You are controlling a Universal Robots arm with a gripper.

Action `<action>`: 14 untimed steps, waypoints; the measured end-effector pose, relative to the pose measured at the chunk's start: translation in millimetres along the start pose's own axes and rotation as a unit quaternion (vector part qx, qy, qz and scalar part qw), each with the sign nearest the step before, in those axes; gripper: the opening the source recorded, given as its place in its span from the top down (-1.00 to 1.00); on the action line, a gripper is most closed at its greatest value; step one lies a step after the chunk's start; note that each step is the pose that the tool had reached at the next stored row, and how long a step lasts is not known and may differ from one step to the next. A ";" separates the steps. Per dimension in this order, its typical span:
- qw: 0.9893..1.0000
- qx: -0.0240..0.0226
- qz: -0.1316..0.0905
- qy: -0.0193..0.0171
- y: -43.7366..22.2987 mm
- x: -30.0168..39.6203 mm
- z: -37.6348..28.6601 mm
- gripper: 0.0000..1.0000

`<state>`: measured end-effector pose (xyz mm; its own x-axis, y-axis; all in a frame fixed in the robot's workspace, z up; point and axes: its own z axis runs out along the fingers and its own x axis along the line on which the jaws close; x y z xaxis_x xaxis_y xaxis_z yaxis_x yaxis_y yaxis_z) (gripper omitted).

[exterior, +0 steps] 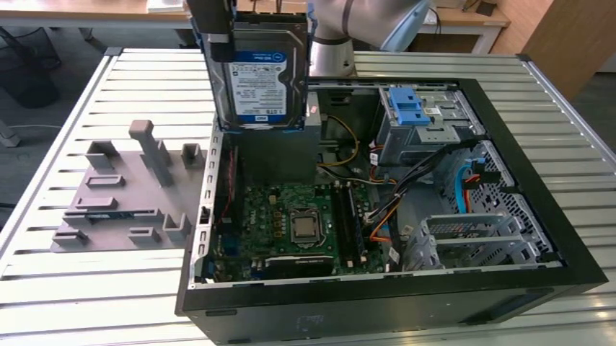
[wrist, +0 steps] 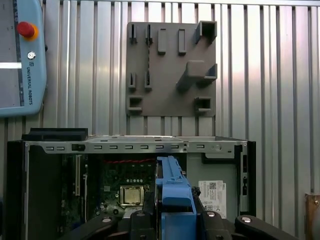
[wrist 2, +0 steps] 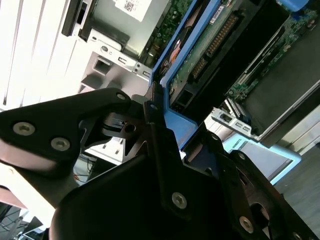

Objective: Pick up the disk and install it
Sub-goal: 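Pick up the disk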

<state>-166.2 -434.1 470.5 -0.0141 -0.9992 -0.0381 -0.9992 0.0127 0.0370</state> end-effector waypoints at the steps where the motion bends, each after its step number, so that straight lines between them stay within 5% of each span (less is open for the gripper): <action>1: 1.000 0.000 0.000 0.000 -4.0 -0.1 0.0 0.26; 14: 1.000 0.000 0.000 0.000 -55.3 -0.7 -0.7 0.26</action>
<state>-110.9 -434.0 469.2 -0.0143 -0.9992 -0.0382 -0.9992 0.0129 0.0369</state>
